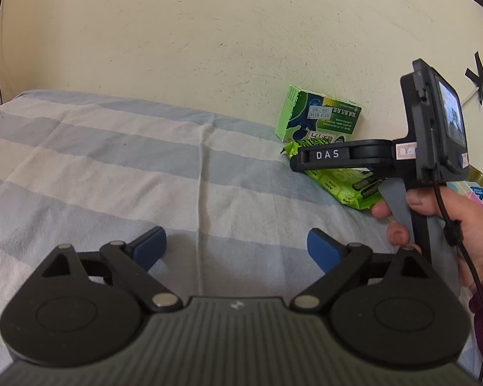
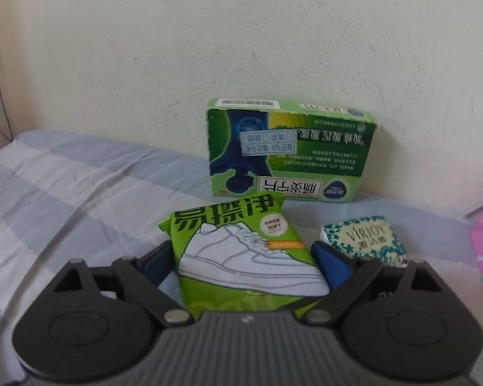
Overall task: Organize objects
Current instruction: 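Lift the green packet with the right gripper while the left gripper grasps it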
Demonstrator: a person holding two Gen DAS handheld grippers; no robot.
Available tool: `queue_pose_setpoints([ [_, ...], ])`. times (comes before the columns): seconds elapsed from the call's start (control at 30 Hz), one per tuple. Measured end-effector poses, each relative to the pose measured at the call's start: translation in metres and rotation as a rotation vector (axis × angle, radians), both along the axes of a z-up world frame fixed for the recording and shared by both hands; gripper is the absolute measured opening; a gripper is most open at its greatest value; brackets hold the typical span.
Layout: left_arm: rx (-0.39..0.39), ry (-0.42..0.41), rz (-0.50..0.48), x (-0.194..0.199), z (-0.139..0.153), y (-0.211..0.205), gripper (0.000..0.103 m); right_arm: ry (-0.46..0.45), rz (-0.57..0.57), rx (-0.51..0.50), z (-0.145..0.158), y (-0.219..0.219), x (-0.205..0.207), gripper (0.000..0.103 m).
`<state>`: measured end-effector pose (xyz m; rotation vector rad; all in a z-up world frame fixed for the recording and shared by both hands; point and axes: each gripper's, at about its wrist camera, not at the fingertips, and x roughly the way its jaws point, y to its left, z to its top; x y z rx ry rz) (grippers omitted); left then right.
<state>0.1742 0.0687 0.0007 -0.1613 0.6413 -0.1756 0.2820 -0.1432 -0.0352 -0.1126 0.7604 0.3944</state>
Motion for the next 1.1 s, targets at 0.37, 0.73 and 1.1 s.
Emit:
queue_pose_setpoints([
  [0.37, -0.073, 0.025, -0.001, 0.001, 0.005, 0.014, 0.097, -0.04, 0.082, 0.004, 0.003, -0.022, -0.093, 0.08],
  [0.73, -0.202, 0.049, -0.286, -0.011, 0.01, -0.001, 0.096, -0.046, 0.156, 0.025, 0.013, -0.107, -0.245, 0.084],
  [1.1, -0.115, 0.042, -0.529, -0.054, 0.004, -0.08, 0.097, -0.056, 0.028, 0.079, 0.011, -0.149, -0.297, 0.097],
])
